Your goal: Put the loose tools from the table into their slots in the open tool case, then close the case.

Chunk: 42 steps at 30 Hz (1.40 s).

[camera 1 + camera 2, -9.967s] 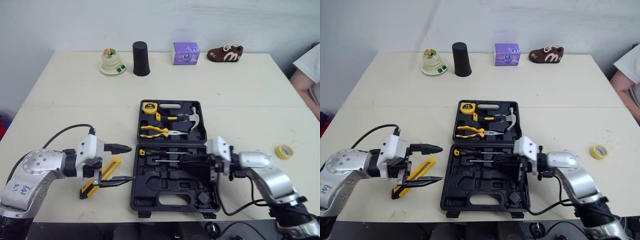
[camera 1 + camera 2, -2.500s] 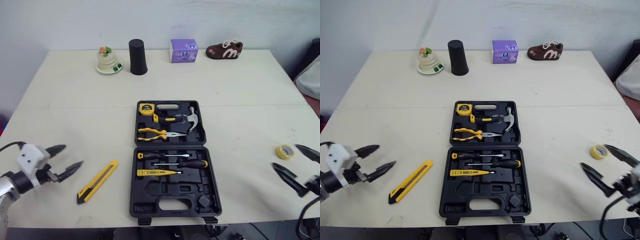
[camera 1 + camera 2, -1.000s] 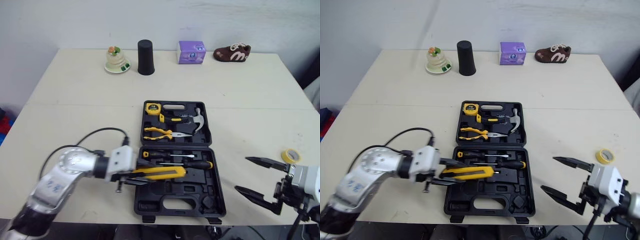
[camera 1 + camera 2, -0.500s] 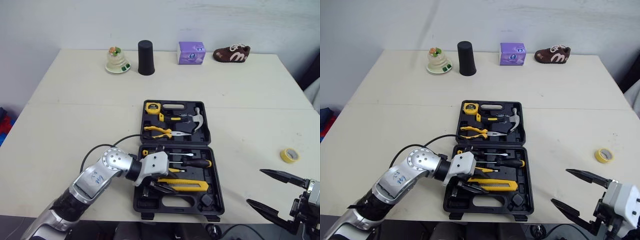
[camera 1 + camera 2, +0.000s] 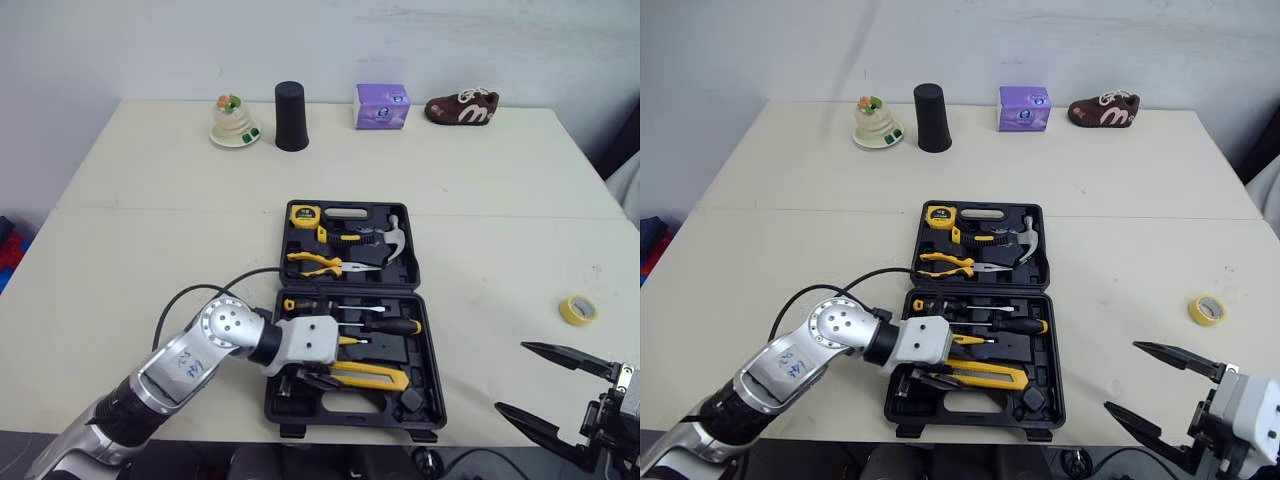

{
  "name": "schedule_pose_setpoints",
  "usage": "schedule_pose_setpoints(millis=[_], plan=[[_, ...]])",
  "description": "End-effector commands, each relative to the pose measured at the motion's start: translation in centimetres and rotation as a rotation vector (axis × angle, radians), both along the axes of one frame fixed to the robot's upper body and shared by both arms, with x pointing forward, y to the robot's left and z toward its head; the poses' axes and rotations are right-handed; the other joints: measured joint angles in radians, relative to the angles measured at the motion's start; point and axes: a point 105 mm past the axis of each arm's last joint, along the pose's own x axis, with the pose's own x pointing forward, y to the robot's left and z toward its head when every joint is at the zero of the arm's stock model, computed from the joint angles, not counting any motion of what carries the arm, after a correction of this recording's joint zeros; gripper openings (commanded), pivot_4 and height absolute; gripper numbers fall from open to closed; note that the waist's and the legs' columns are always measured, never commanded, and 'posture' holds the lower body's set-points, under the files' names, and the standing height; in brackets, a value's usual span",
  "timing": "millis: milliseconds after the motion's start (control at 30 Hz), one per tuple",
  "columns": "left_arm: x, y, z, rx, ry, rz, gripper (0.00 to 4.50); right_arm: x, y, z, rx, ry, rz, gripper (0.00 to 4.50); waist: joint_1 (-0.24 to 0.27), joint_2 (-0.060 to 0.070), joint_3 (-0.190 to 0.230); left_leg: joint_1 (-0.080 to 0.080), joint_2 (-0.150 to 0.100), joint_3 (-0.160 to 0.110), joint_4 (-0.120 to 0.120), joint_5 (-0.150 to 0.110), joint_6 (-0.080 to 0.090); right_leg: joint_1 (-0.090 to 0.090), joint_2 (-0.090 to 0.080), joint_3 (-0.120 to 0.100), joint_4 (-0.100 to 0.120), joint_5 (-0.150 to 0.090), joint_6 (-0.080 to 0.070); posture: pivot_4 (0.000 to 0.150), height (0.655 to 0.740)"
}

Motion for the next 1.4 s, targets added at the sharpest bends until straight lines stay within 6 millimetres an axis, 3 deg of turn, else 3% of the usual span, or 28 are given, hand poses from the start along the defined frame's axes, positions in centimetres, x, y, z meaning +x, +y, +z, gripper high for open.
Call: schedule_pose_setpoints(millis=[33, 167, 233, 333, 500, 633, 800, 867, 900, 933, 967, 1200, 1400], plan=[[1.0, 0.6, -0.5, 0.039, -0.029, 0.061, 1.26, -0.3, -0.1, 0.0, 0.004, -0.014, 0.003, 4.5, 0.0, 0.0, 0.0, 0.0, 0.0, 0.0, 0.0, 0.0, 0.0, 0.0, 0.0, 0.0, 0.0, 0.0, 0.0, 0.15, 0.74], [0.5, 0.5, -0.6, 0.037, 0.016, 0.049, 1.26, -0.4, -0.2, -0.1, 0.006, -0.01, 0.002, 4.5, 0.0, 0.0, 0.0, 0.001, 0.0, 0.0, 0.0, 0.0, 0.0, 0.001, 0.0, 0.0, 0.0, 0.0, 0.0, 0.15, 0.74], [0.4, 0.3, -0.4, 0.014, 0.033, 0.048, 2.29, -0.5, -0.2, -0.2, 0.007, -0.008, 0.001, 4.5, 0.0, 0.0, 0.0, 0.001, 0.0, 0.0, 0.0, 0.0, 0.0, 0.001, 0.0, 0.0, 0.0, 0.0, 0.0, 0.15, 0.74], [0.2, -0.2, 0.3, -0.037, 0.021, 0.005, 3.4, -0.6, -0.2, -0.3, 0.01, -0.005, 0.001, 4.5, 0.0, 0.0, 0.0, 0.002, 0.0, 0.0, -0.001, 0.0, 0.001, 0.001, 0.0, 0.0, 0.0, 0.0, 0.0, 0.15, 0.74], [0.7, -0.3, 1.4, -0.113, -0.012, -0.047, 3.4, -0.6, 0.0, -0.5, 0.014, -0.008, 0.001, 4.5, 0.002, 0.0, 0.0, 0.0, 0.0, 0.0, -0.001, -0.001, -0.001, 0.0, 0.0, 0.0, -0.001, -0.001, -0.001, 0.15, 0.74], [1.3, -0.4, 3.5, -0.262, -0.054, -0.084, 3.4, -0.6, -0.2, -0.8, 0.015, -0.008, -0.007, 4.5, 0.002, 0.0, 0.0, -0.003, 0.0, 0.001, -0.001, -0.001, -0.001, -0.003, 0.0, 0.0, -0.001, -0.001, -0.002, 0.15, 0.74], [1.0, 0.1, 3.2, -0.332, -0.076, -0.156, 2.0, -0.5, -0.5, -1.2, 0.016, -0.007, -0.019, 4.5, 0.003, 0.0, 0.0, -0.004, 0.0, 0.001, 0.0, -0.001, -0.001, -0.004, 0.0, 0.0, 0.0, -0.001, -0.001, 0.15, 0.74], [1.2, 0.4, 1.5, -0.25, -0.115, -0.17, 1.19, -0.8, -0.2, -1.4, 0.024, 0.002, -0.005, 4.5, 0.001, 0.0, 0.0, -0.004, 0.0, 0.001, 0.0, -0.001, -0.001, -0.004, 0.0, 0.0, 0.0, -0.001, -0.001, 0.15, 0.74], [1.1, 0.5, 0.9, -0.224, -0.117, -0.186, 1.01, -0.9, -0.1, -1.5, 0.026, 0.005, -0.001, 4.5, 0.001, 0.0, 0.0, -0.003, 0.0, 0.001, 0.0, -0.001, -0.001, -0.004, 0.0, 0.0, 0.0, -0.001, -0.001, 0.15, 0.74], [1.0, 0.5, 0.6, -0.227, -0.101, -0.19, 0.34, -1.0, -0.1, -1.5, 0.028, 0.006, -0.002, 4.5, 0.0, 0.0, 0.0, -0.003, 0.0, 0.002, 0.0, -0.001, -0.001, -0.004, 0.0, 0.0, 0.0, -0.001, -0.001, 0.15, 0.74], [1.1, 0.3, 0.6, -0.246, -0.089, -0.177, 0.04, -1.0, -0.1, -1.5, 0.027, 0.006, -0.005, 4.5, 0.001, 0.0, 0.0, -0.003, 0.0, 0.002, 0.0, -0.001, -0.001, -0.004, 0.001, 0.001, 0.0, -0.001, -0.001, 0.15, 0.74], [0.8, -0.6, 0.0, -0.283, -0.057, -0.199, 0.04, -1.1, -0.3, -1.6, 0.023, 0.001, -0.024, 4.5, 0.002, 0.0, 0.0, -0.004, 0.0, 0.002, 0.001, -0.001, 0.0, -0.005, 0.0, 0.001, 0.0, 0.0, -0.001, 0.15, 0.74], [0.8, -0.2, -2.1, -0.192, -0.028, -0.185, 0.04, -1.2, -0.5, -1.6, 0.018, 0.005, -0.034, 4.5, 0.0, 0.0, 0.0, -0.004, 0.0, 0.002, 0.0, -0.001, -0.001, -0.005, 0.001, 0.001, 0.0, -0.001, -0.001, 0.15, 0.74]])
